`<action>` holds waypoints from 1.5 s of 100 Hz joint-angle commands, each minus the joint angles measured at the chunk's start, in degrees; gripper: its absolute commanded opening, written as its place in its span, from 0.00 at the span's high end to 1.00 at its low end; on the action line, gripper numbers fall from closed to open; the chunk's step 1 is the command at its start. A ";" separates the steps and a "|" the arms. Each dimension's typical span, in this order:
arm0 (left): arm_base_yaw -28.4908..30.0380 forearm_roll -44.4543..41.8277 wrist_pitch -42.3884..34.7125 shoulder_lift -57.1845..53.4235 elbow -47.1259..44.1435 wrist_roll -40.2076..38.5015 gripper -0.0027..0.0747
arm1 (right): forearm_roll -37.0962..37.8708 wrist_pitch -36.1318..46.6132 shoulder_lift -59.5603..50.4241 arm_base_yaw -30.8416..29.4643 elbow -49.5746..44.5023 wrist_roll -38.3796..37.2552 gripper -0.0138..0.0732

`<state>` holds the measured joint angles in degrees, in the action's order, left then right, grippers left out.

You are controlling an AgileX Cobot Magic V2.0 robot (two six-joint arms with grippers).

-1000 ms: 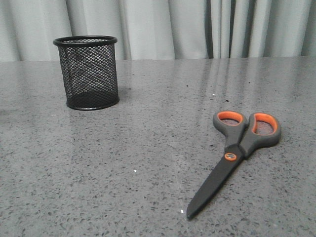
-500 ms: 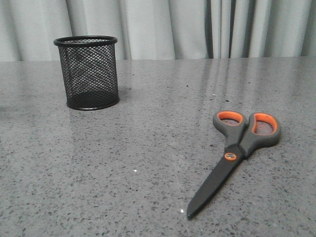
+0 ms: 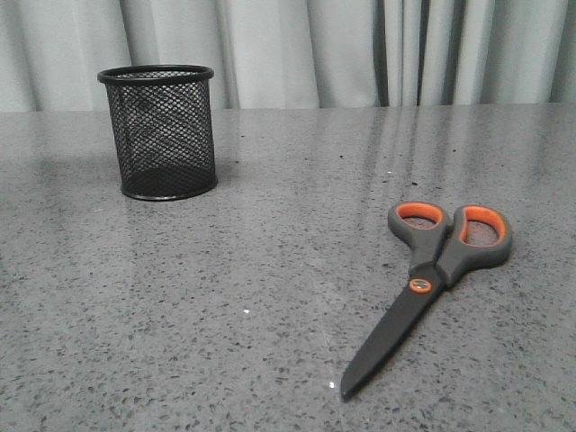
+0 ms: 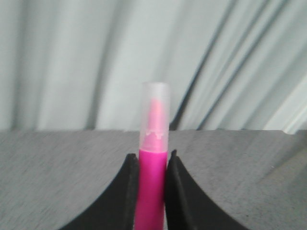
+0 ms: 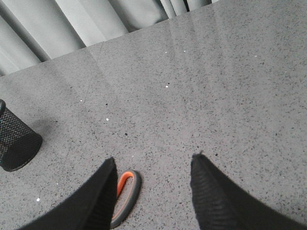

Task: Put pen and scissors into bin
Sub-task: 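Lower the marker into the mesh cup and open the left gripper, then lower the right gripper over the grey-and-orange scissors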

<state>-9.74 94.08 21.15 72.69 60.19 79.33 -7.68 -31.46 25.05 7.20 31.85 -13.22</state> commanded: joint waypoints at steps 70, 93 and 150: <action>-5.05 11.88 11.37 15.77 1.74 19.56 0.95 | -0.21 4.22 0.70 -0.03 1.92 0.59 0.47; -5.05 11.88 11.37 15.81 1.74 22.54 0.48 | -0.21 4.22 0.70 -0.03 1.92 0.59 0.47; -3.91 8.77 11.87 -18.28 1.60 22.31 0.66 | -17.89 -12.43 21.74 0.44 27.82 22.89 0.48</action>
<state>-13.76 101.63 32.05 59.35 60.19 101.47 -22.59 -42.57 41.37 7.20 55.02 6.56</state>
